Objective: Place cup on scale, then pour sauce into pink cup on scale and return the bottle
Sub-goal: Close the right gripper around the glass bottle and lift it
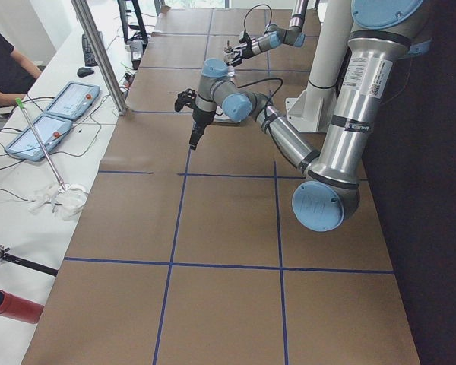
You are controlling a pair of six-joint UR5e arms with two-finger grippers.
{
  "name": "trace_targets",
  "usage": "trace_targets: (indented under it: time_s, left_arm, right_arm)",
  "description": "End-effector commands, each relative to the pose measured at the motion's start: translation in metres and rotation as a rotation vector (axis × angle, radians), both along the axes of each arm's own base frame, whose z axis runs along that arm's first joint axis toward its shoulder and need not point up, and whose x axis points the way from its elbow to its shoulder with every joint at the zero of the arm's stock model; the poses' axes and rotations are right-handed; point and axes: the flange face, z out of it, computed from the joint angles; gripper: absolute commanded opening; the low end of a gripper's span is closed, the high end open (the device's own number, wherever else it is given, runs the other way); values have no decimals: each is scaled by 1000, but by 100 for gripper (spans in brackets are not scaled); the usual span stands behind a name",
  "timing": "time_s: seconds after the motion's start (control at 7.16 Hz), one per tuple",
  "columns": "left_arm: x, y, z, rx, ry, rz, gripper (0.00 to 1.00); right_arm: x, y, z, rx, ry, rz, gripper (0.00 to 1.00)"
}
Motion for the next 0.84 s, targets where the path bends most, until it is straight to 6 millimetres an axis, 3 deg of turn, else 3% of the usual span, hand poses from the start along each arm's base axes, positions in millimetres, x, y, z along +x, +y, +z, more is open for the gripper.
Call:
trace_targets:
  time_s: [0.0, 0.14, 0.28, 0.42, 0.7]
  left_arm:
    - [0, 0, -1, 0, 0, 0, 100]
    - [-1, 0, -1, 1, 1, -3, 100]
    - [-2, 1, -3, 3, 3, -3, 100]
    - [-2, 1, -2, 2, 2, -3, 100]
    - [-2, 1, -3, 3, 3, -4, 100]
  right_arm:
    - [-2, -3, -1, -2, -3, 3, 99]
    - [-4, -3, -3, -1, -8, 3, 77]
    - [-4, -3, -4, -1, -9, 3, 24]
    - [-3, -3, -4, 3, -11, -2, 0]
    - [5, -4, -30, 113, -10, -74, 0]
